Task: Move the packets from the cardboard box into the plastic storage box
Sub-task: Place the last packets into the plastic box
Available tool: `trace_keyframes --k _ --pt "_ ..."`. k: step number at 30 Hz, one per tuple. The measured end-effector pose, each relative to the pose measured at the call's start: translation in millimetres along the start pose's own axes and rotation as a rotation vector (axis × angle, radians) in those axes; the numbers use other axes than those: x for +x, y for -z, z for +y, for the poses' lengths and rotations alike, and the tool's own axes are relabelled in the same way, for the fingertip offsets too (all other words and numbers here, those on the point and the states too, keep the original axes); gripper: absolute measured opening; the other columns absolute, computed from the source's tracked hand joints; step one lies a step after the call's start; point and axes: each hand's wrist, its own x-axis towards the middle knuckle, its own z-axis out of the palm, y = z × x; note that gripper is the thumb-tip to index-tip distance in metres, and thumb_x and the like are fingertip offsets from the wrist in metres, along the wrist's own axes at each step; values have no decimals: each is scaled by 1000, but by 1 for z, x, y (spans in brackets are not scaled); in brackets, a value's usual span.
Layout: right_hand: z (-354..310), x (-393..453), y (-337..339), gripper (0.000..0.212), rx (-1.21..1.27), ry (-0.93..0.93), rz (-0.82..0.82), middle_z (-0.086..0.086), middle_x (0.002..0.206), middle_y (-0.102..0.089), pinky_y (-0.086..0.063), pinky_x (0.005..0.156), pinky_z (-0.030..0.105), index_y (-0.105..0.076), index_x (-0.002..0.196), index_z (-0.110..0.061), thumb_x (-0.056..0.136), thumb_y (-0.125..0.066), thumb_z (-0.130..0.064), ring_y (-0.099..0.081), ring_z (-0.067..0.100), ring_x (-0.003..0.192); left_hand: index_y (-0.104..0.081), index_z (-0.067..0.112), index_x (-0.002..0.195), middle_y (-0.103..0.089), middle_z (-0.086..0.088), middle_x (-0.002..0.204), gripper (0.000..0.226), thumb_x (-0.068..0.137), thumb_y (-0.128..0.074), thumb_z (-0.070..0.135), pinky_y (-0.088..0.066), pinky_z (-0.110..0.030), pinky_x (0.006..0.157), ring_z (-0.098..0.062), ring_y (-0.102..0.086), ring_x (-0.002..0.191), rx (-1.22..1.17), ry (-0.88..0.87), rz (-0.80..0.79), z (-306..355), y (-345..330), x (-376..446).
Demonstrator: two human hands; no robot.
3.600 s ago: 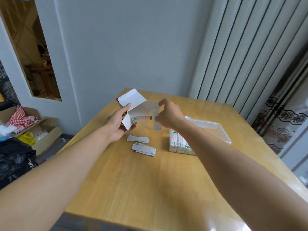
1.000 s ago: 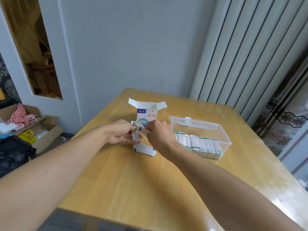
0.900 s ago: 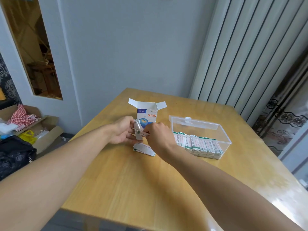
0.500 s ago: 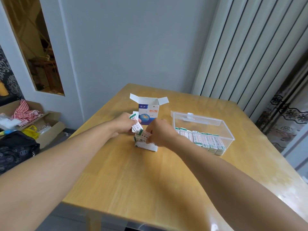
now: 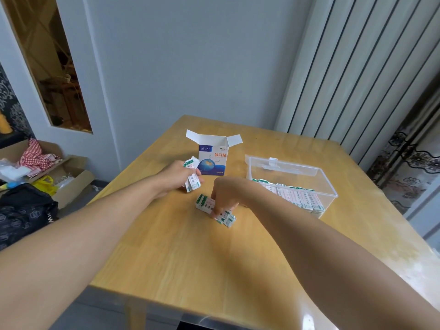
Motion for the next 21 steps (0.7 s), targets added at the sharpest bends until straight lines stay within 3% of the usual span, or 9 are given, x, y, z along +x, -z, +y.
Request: trace_keyframes --k 2,5,8,11,14,17,21 --pt "2 -2 -4 60 17 -1 21 7 114 -74 -56 83 31 -65 131 -9 84 -81 -42 -71 23 98 -65 11 104 -79 -4 94 24 105 -42 13 -54 -34 83 -19 -70 91 24 -19 -7 -2 -1 2" --pt "0 -3 -3 58 8 -7 3 4 106 -72 -51 68 26 -64 133 -10 86 -79 -40 -65 19 80 -66 14 100 -77 -6 86 25 106 -42 17 -52 -33 77 -20 -68 83 47 -27 1 -1 -4 1" --pt "-4 -7 1 62 -27 0 24 6 109 -71 -51 76 28 -60 138 -9 88 -77 -40 -62 20 84 -67 14 95 -71 -5 74 28 107 -43 21 -49 -31 71 -22 -64 73 26 -25 23 2 -9 0" --pt "-3 -8 0 60 12 -42 20 4 88 -66 -53 72 30 -58 132 -5 87 -79 -38 -63 20 72 -66 13 94 -65 -6 72 31 108 -41 24 -47 -30 65 -21 -61 69 3 -15 27 2 -10 -1" --pt "-5 -9 -1 55 -7 -25 -18 4 88 -62 -55 78 30 -57 133 -3 92 -75 -34 -62 21 80 -67 13 97 -66 -8 80 32 109 -39 26 -47 -28 63 -19 -61 70 14 -8 42 5 -11 -3" --pt "-12 -14 1 48 -27 21 3 5 102 -58 -48 69 24 -55 137 -4 99 -66 -31 -55 19 90 -67 12 100 -67 -7 83 32 109 -39 26 -48 -25 63 -17 -61 70 27 6 49 10 -14 -5" --pt "-16 -17 0 52 -70 55 39 4 98 -59 -47 81 28 -54 140 -6 97 -68 -31 -56 20 89 -66 12 101 -65 -7 83 31 109 -38 24 -46 -26 60 -17 -58 68 6 29 64 11 -17 -11"
